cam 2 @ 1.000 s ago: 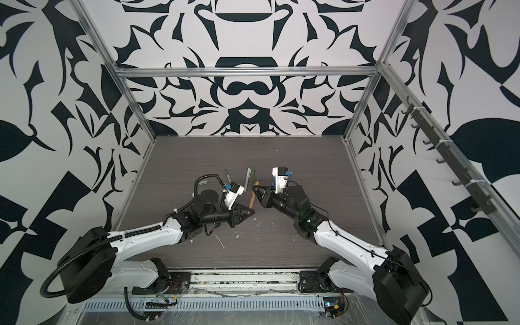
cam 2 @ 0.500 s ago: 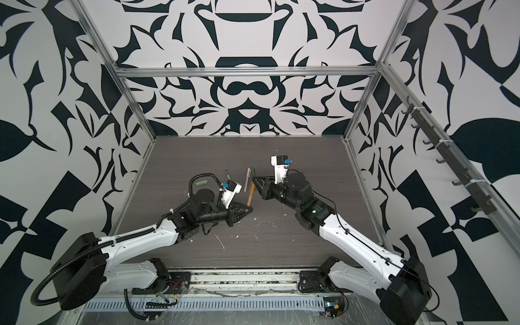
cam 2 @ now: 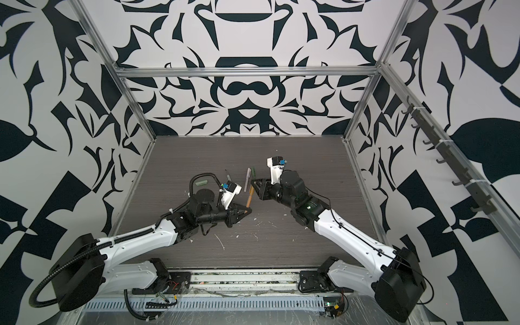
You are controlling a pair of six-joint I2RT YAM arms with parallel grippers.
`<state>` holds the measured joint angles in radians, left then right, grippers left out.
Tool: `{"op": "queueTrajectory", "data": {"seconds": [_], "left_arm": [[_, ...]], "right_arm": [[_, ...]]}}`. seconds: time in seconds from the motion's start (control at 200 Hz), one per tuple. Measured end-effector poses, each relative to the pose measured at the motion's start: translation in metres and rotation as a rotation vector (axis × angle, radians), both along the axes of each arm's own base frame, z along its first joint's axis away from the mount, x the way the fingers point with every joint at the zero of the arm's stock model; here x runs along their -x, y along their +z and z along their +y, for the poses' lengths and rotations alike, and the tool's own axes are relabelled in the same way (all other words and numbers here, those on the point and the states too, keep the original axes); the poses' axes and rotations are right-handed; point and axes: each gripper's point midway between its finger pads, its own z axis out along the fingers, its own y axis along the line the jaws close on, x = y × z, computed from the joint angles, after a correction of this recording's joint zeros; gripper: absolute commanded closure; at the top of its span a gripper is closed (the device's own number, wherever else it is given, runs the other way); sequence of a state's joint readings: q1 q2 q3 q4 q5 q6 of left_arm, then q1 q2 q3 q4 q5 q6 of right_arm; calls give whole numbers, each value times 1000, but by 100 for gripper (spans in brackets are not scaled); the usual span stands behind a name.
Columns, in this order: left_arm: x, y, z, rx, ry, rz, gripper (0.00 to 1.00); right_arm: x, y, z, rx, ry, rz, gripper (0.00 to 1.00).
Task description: Insert the pens into the pen caps
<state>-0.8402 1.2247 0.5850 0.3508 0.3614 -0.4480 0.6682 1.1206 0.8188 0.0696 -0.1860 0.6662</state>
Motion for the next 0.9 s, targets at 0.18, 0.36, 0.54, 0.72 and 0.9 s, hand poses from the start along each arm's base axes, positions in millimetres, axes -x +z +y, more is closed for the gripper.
{"op": "queueTrajectory", "data": {"seconds": [0.18, 0.36, 0.54, 0.72, 0.9], "left_arm": [[0, 0, 0, 1, -2, -5, 96], [-2, 1, 1, -3, 9, -18, 100], [-9, 8, 4, -2, 54, -59, 100], [-16, 18, 4, 12, 91, -111, 100], [-23, 25, 3, -3, 104, -159, 100]], "right_arm": [[0, 7, 3, -11, 16, -12, 98], [2, 9, 7, -31, 42, -5, 100], [3, 16, 8, -70, 55, -40, 100], [2, 26, 9, -121, 60, -95, 100], [-1, 32, 8, -147, 45, -138, 100]]}}
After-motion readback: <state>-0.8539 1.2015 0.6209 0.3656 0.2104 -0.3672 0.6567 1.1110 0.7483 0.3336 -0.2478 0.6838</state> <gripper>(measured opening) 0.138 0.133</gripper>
